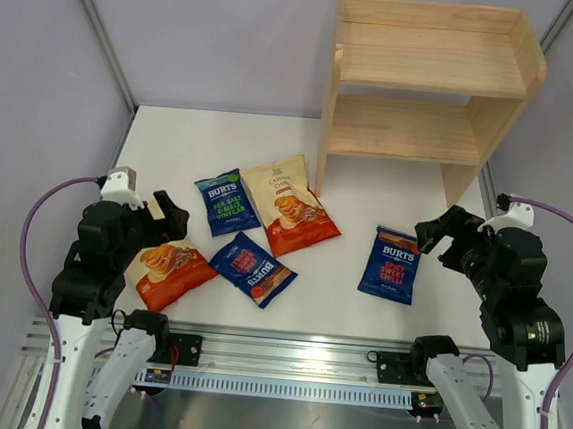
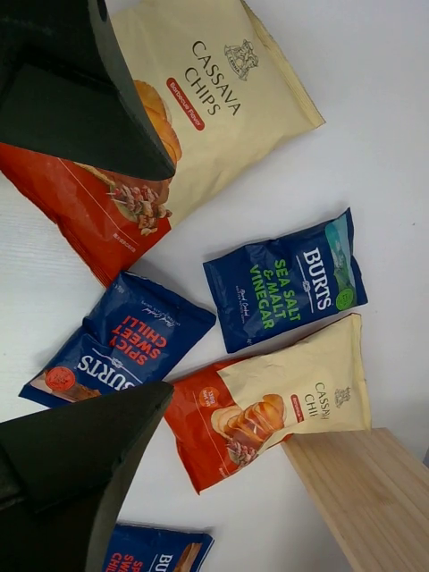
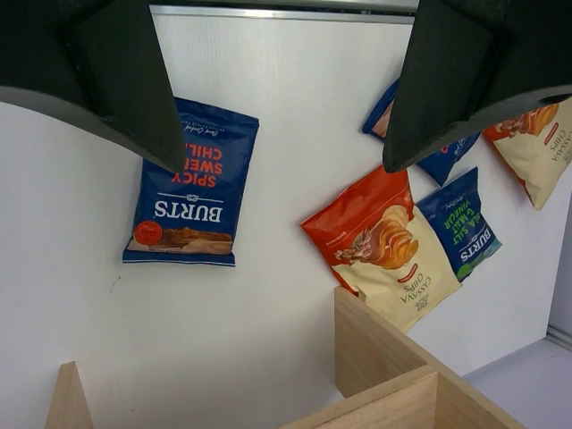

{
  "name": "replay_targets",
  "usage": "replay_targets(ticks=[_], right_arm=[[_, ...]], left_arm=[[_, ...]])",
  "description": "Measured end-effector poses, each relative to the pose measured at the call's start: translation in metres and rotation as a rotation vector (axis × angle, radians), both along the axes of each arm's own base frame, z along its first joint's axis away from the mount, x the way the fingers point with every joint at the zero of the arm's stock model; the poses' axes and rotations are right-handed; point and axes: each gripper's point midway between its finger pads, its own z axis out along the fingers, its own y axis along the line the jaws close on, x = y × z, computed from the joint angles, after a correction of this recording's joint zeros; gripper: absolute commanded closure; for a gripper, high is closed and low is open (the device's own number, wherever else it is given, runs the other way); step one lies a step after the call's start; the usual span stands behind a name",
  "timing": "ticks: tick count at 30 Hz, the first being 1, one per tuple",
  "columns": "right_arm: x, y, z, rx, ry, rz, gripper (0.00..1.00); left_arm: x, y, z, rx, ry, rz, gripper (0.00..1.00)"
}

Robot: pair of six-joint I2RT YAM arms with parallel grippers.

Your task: Place and organize the chips bags onto the shelf

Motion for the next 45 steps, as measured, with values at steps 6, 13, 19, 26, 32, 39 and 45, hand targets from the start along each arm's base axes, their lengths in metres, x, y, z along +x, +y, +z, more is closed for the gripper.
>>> replay_targets(ticks=[6, 13, 19, 26, 32, 39, 45], right_arm=[[0.001, 0.001, -0.005, 0.000, 0.010, 0.003, 0.01], [0.001, 0.012, -0.010, 0.026, 0.014, 0.061, 0.01], [0.004, 0.029, -0.017, 0.083, 0.000, 0.132, 0.01], [0.000, 0.062, -0.020, 0.200, -0.018, 0.294, 0.00], [-0.004, 0.077, -0.016, 0.269, -0.029, 0.364, 0.01], [-0.011, 0.083, -0.008, 0.290, -0.056, 0.408, 0.00], [-0.016, 0.092, -0.004, 0.308, -0.065, 0.476, 0.01]], left_arm=[[-0.001, -0.006, 0.001, -0.024, 0.000, -0.022, 0.01], [0.012, -0.020, 0.009, -0.104, -0.008, -0.055, 0.01], [0.047, -0.043, 0.007, -0.246, 0.005, -0.092, 0.01], [0.102, -0.061, -0.032, -0.395, 0.074, -0.070, 0.01], [0.149, -0.049, -0.065, -0.435, 0.123, 0.006, 0.01], [0.190, -0.007, -0.110, -0.452, 0.191, 0.130, 0.01], [0.209, -0.003, -0.149, -0.482, 0.236, 0.092, 0.01]])
